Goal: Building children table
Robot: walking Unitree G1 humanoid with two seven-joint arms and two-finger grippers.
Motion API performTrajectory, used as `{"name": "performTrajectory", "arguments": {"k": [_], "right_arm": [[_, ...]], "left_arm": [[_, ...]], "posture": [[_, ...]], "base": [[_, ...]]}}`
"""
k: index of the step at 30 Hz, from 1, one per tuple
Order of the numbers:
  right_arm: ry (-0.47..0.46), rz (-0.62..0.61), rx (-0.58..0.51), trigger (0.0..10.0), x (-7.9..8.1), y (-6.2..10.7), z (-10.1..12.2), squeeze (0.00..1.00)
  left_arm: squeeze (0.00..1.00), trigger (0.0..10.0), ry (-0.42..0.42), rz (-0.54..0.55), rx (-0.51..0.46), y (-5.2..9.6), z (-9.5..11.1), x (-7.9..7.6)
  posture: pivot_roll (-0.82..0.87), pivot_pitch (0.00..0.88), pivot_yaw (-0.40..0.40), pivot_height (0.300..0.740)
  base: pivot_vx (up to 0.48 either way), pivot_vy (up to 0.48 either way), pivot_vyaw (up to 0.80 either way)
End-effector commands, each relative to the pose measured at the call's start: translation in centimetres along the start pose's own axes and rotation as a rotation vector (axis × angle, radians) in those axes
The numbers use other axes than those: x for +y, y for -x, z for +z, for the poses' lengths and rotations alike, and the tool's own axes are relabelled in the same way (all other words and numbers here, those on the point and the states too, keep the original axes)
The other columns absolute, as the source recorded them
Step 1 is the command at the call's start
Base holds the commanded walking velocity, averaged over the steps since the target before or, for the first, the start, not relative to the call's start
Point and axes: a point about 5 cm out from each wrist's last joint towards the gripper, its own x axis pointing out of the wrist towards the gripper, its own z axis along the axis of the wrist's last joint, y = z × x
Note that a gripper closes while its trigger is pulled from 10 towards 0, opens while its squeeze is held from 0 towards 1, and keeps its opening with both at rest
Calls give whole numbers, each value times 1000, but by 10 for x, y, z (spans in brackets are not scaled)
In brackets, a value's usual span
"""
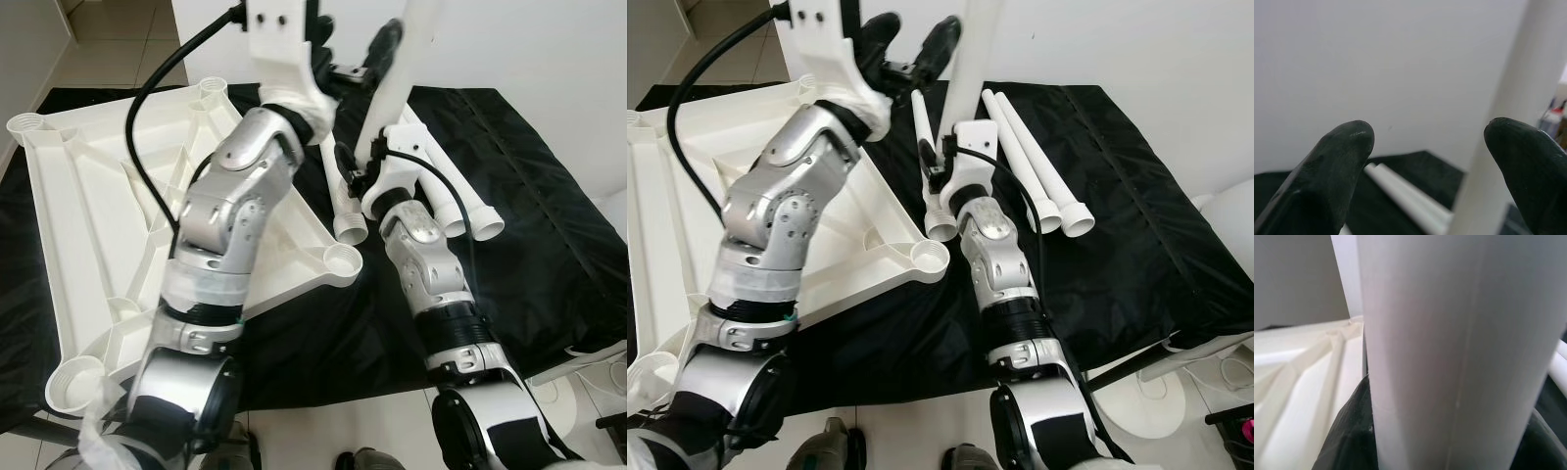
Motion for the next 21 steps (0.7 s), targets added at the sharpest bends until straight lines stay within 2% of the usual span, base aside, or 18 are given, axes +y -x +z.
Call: {"name": "performTrajectory", "arguments": {"k": [1,2,4,6,7,9,10,11,12,13,14,15,16,18,19,21], "right_arm": [[37,6,-33,10000,-6,3,5,0],[37,6,-33,10000,-6,3,5,0],[46,24,-43,10000,-9,6,7,0],[42,25,-43,10000,-10,7,7,0],[31,30,-50,10000,-9,10,5,0],[31,30,-50,10000,-9,10,5,0],[17,46,-68,10000,-2,17,1,0],[17,46,-68,10000,-2,17,1,0],[14,57,-75,10000,2,20,0,0],[14,57,-75,10000,2,20,0,0],[34,79,-82,10000,9,23,-2,0],[34,79,-82,10000,9,23,-2,0],[64,101,-86,10000,15,26,-5,0],[64,101,-86,10000,15,26,-5,0],[91,127,-79,10000,21,31,-9,0],[90,134,-74,10000,22,32,-10,0]], "left_arm": [[0,10000,0,72,40,7,-4,12],[0,10000,0,72,40,7,-4,12],[0,10000,-35,107,85,17,-11,23],[0,10000,-39,108,95,20,-13,24],[0,10000,-67,116,132,30,-23,29],[0,10000,-67,116,132,30,-23,29],[0,10000,-102,120,200,47,-40,35],[0,10000,-102,120,200,47,-40,35],[0,10000,-116,115,232,54,-48,36],[0,10000,-116,115,232,54,-48,36],[0,10000,-157,92,277,63,-58,36],[0,10000,-157,92,277,63,-58,36],[0,10000,-202,63,312,72,-68,35],[0,10000,-202,63,312,72,-68,35],[0,10000,-263,-13,358,88,-82,28],[0,10000,-269,-33,370,92,-85,26]], "posture": [[-5,78,24,740],[-5,78,24,740],[-14,74,26,740],[-14,74,26,740],[-12,70,0,740],[-12,70,0,740],[-9,67,-11,740],[-9,67,-11,740],[-8,64,-20,740],[-8,64,-20,740],[-3,59,-27,740],[-3,59,-27,740],[3,59,-32,740],[3,59,-32,740],[10,60,-44,740],[10,62,-46,740]], "base": [[0,0,0],[0,0,0],[0,0,0],[0,0,0],[0,0,0],[0,0,0],[0,0,0],[0,0,0],[0,0,0],[0,0,0],[0,0,0],[0,0,0],[0,0,0],[0,0,0],[0,0,0],[0,0,0]]}}
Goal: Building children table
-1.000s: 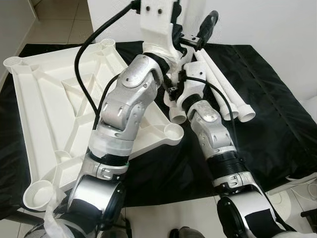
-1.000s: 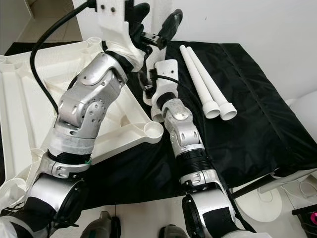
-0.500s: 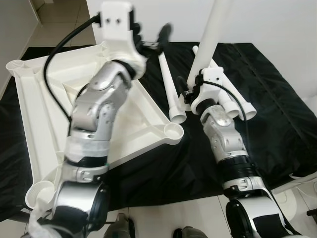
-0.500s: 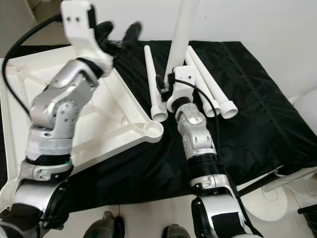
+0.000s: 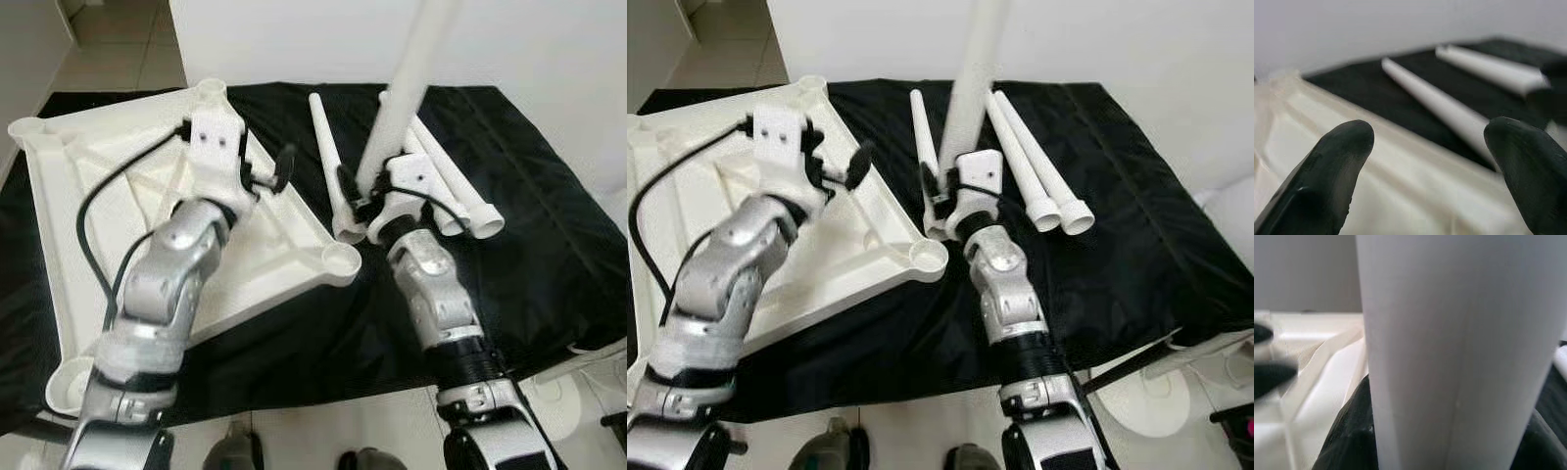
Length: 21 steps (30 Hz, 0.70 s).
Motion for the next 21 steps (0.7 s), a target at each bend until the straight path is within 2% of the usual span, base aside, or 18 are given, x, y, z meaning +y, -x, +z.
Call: {"name": "performTrajectory", "arguments": {"k": [1,5,9,14,17,21], "right_arm": [[9,11,-20,10000,2,0,4,0],[-1,29,-6,10000,3,3,1,0],[10,43,3,10000,4,5,-2,0],[21,75,63,10000,6,14,-20,0],[15,86,77,10000,8,17,-25,0],[19,128,108,10000,14,20,-36,0]], "left_arm": [[0,10000,-42,-126,-30,0,6,-10],[0,10000,-25,-212,15,12,-6,-20],[0,10000,-24,-221,29,15,-10,-23],[0,10000,-56,-238,36,29,-18,-31],[0,10000,-56,-251,34,32,-19,-32],[0,10000,-61,-332,83,42,-27,-39]], "posture": [[10,62,-46,740],[24,74,-65,740],[28,80,-69,740],[41,91,-79,740],[41,91,-79,740],[47,92,-88,740]], "base": [[0,0,0],[0,0,0],[0,0,0],[0,0,0],[0,0,0],[0,0,0]]}}
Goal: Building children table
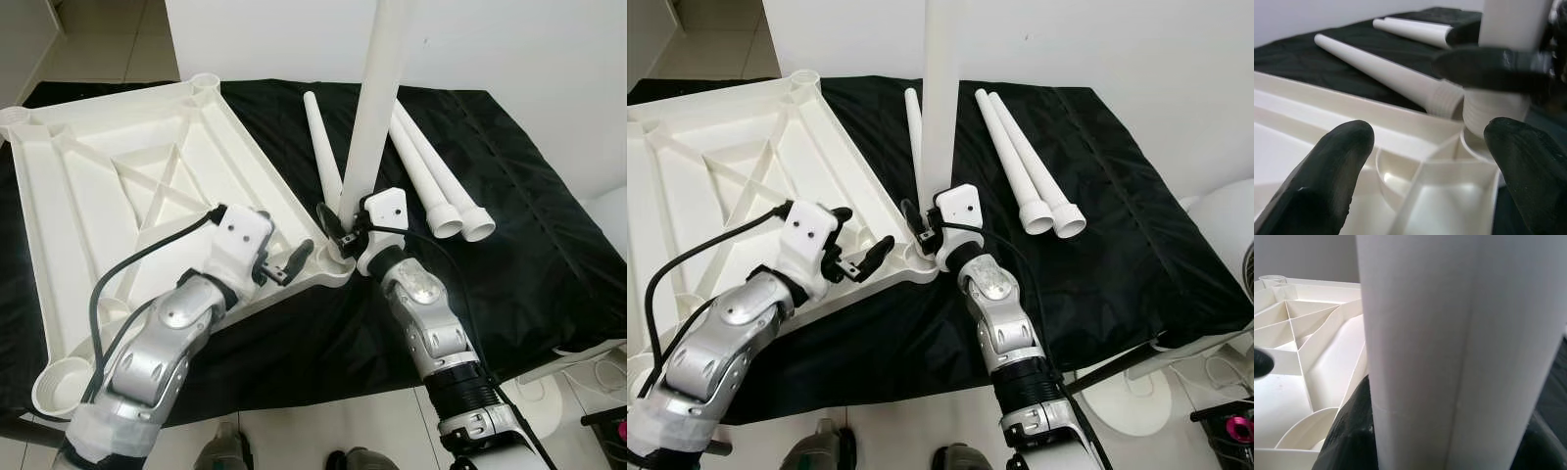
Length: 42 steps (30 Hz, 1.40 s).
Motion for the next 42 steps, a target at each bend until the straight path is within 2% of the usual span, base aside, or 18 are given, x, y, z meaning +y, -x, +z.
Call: {"name": "performTrajectory", "arguments": {"k": [1,7,10,15,20,28,33,38,42], "right_arm": [[0,43,64,10000,6,4,-16,0],[29,106,68,10000,12,6,-22,0],[39,160,74,10000,15,15,-29,0],[40,171,77,10000,14,20,-33,0],[-1,165,99,10000,10,29,-44,0],[-23,213,49,10000,12,34,-45,0],[-86,197,41,10000,7,35,-47,0],[-91,161,76,10000,4,33,-53,0],[-97,149,61,10000,5,31,-53,0]], "left_arm": [[0,10000,-16,-164,26,3,-3,-15],[0,10000,0,-197,53,5,-7,-21],[0,10000,10,-197,58,6,-8,-22],[0,10000,13,-200,55,7,-7,-22],[0,10000,43,-214,48,8,-4,-23],[0,10000,85,-383,82,26,-5,-31],[0,10000,92,-386,98,29,-4,-28],[0,10000,90,-369,94,28,-3,-27],[0,10000,87,-350,92,28,0,-24]], "posture": [[47,91,-88,740],[47,95,-92,740],[43,99,-91,740],[42,101,-91,740],[34,106,-84,740],[25,112,-79,740],[34,110,-80,740],[40,105,-83,740],[44,103,-85,740]], "base": [[0,0,0],[0,0,0],[0,0,0],[0,0,0],[0,0,0],[0,0,0],[0,0,0],[0,0,0],[0,0,0]]}}
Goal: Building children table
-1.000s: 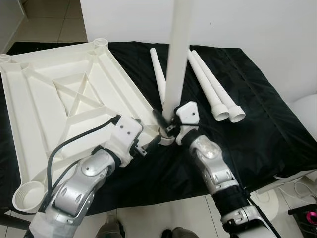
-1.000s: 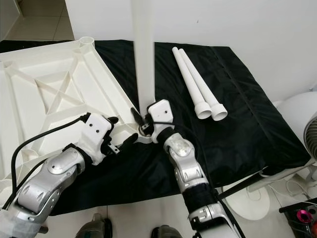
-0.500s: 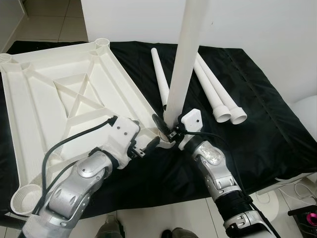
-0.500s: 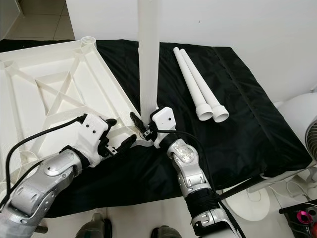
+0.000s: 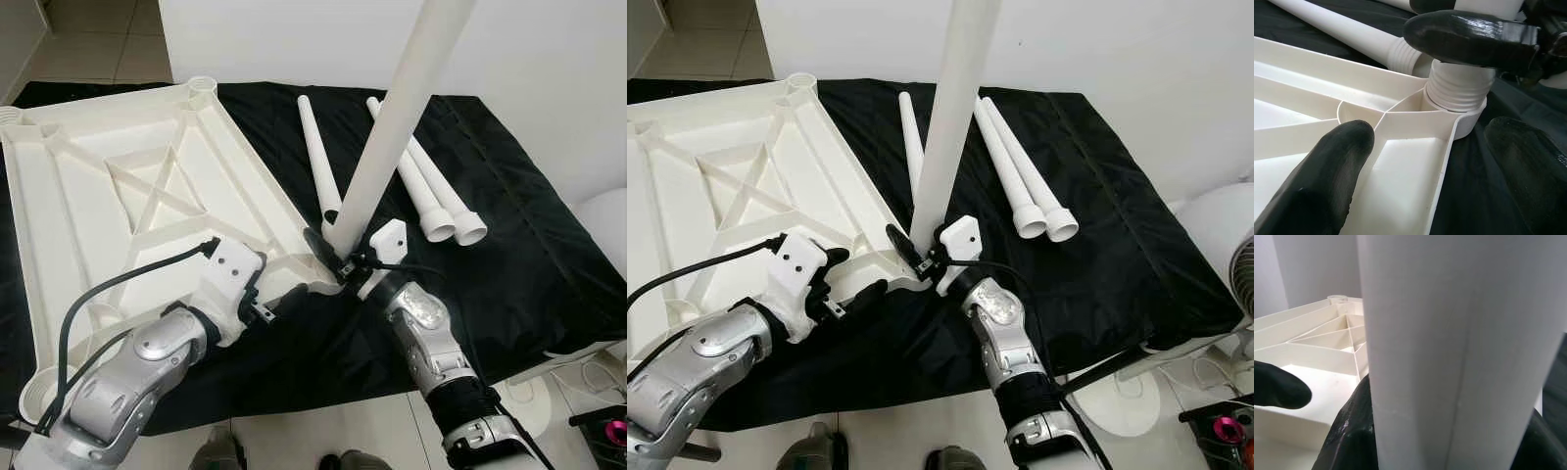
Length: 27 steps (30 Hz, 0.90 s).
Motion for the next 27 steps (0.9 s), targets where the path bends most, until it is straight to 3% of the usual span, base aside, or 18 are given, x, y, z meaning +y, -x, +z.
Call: {"name": "performTrajectory", "arguments": {"k": [1,7,9,15,25,27], "right_arm": [[-39,-31,128,10000,-1,15,-26,0],[-48,-13,146,10000,3,15,-29,0],[-56,-55,231,10000,1,9,-35,0],[-87,-83,265,10000,-1,1,-34,0],[-107,-100,264,10000,-3,-3,-34,0],[-62,-147,241,10000,-5,-3,-30,0]], "left_arm": [[0,10000,-11,-212,-17,2,7,-12],[0,10000,-16,-200,-17,3,8,-9],[0,10000,-17,-185,-22,4,10,-7],[0,10000,-23,-183,-25,4,11,-7],[0,10000,-27,-182,-25,4,12,-7],[0,10000,-33,-178,-22,4,12,-7]], "posture": [[45,102,-86,740],[52,102,-91,740],[56,99,-93,740],[60,94,-96,740],[64,90,-98,740],[65,89,-100,740]], "base": [[0,0,0],[0,0,0],[0,0,0],[0,0,0],[0,0,0],[0,0,0]]}}
